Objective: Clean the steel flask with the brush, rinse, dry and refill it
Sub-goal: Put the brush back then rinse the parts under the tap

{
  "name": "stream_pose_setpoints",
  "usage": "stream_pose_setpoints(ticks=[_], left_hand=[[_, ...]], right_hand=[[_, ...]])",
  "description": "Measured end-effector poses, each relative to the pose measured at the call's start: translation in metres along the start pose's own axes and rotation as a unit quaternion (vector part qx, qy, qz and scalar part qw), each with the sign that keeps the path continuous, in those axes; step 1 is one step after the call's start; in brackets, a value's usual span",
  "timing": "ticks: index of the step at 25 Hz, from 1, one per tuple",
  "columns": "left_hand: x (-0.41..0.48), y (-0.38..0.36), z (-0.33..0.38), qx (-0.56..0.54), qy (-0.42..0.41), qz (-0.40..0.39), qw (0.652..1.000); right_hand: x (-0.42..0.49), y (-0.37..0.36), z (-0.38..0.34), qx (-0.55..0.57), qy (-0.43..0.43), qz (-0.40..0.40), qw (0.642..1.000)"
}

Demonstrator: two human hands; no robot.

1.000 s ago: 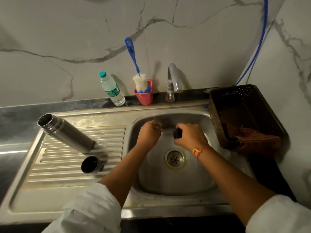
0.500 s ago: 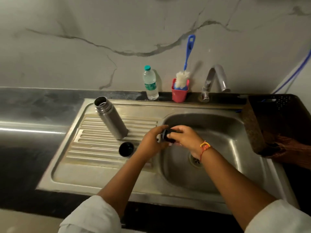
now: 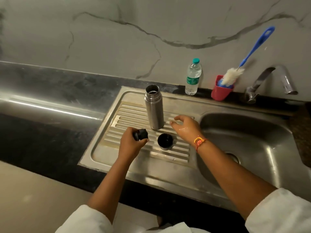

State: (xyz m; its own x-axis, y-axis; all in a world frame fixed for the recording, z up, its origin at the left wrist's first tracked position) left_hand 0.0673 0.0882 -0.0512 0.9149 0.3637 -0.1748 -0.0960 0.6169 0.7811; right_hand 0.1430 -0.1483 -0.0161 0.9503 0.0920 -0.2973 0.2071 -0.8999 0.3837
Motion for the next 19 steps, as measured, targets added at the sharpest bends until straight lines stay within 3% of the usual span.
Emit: stream_pose_setpoints(ticks=[9,19], left_hand=[[0.013,-0.018,-0.016,0.067,-0.053,-0.021,0.996],[0.025,-0.035,-0.011,0.168,-0.133,-0.032,0.976]], right_hand=[[0.008,-0.018,-0.018,-0.058,0.033,0.009,0.998],[0.032,-0.041,-0.038,-0.004,0.14,-0.01,0.99]])
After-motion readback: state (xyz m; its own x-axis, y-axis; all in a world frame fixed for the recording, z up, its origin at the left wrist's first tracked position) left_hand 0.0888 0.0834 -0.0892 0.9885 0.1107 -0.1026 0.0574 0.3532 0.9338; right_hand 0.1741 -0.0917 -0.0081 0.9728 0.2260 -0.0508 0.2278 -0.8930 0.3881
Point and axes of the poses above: each hand's wrist, its own x-axis towards the middle knuckle, its own y-axis out of the back of the hand, z = x × y, the point moved 5 cm from there along x, towards the middle knuckle, and after that the axes turned 14 degrees about x, right-handed, at the moved point
